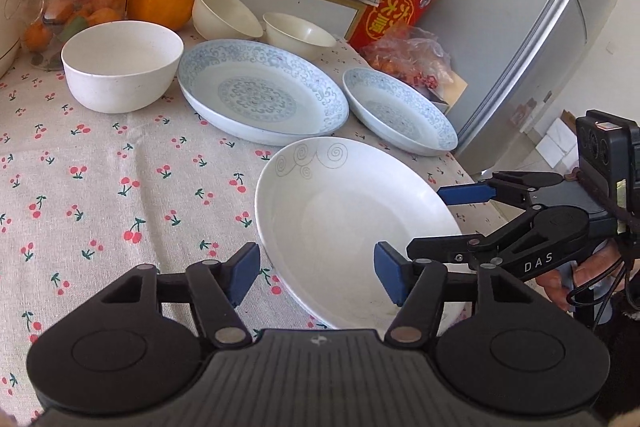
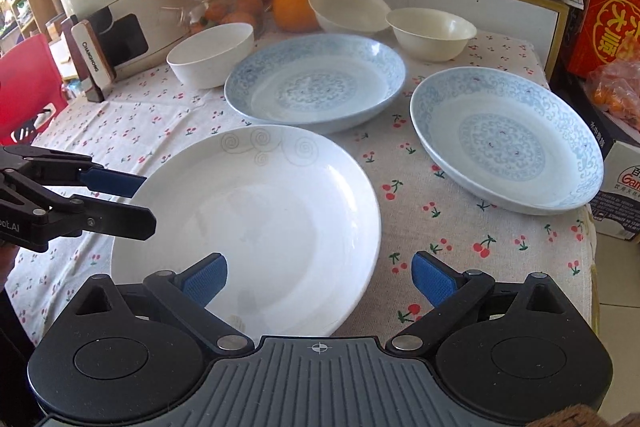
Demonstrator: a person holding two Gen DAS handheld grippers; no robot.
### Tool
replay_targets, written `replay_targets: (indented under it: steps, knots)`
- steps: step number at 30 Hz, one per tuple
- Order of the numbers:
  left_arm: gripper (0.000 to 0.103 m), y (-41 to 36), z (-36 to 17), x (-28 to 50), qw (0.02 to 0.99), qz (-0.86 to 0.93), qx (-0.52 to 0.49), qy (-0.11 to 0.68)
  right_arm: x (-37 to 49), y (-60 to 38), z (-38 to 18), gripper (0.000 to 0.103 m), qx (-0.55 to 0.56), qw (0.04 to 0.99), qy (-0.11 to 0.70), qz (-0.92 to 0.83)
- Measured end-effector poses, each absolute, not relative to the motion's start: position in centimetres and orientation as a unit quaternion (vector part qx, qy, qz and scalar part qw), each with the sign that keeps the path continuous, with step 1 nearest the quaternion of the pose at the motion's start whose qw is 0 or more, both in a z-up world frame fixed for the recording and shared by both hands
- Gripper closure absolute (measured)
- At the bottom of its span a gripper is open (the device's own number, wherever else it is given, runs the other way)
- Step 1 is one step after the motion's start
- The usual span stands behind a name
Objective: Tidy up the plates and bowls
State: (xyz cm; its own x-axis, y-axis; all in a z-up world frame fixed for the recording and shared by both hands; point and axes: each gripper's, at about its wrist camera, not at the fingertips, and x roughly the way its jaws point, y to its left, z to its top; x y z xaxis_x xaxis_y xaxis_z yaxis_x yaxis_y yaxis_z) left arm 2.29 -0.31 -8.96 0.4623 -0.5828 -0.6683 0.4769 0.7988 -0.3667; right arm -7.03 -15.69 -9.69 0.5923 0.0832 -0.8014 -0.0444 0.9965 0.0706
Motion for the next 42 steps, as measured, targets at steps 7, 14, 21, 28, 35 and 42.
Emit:
replay_targets:
  steps: [7,14,21,28,35,42]
  knots:
    - [0.065,0.2,-9.5,2.6,0.849,-0.297,-0.072,0.431,-7.0,-16.3,-9.8,0.020,0.053,0.886,0.459,0.038]
    - [0.087,0.8,-9.9,3.0,0.843,-0.275,-0.087,0.455,-6.8,-15.9,-9.8,0.052,0.047,0.881,0.470,0.033]
    - [0.087,2.5,-9.0,3.5,0.839,-0.242,-0.062,0.484,-5.8,-14.4,-9.7,0.058,0.044,0.874,0.481,0.055]
    - [0.087,6.4,-8.3,3.6,0.846,-0.193,-0.052,0.494,-4.4,-9.8,-10.3,0.057,0.017,0.865,0.489,0.112]
    - [0.087,8.9,-7.8,3.2,0.846,-0.181,-0.057,0.498,-2.7,-7.4,-10.6,0.055,0.018,0.862,0.489,0.132]
    - [0.058,8.3,-7.5,3.7,0.846,-0.198,-0.036,0.494,-2.4,-8.4,-9.9,0.033,0.037,0.869,0.476,0.131]
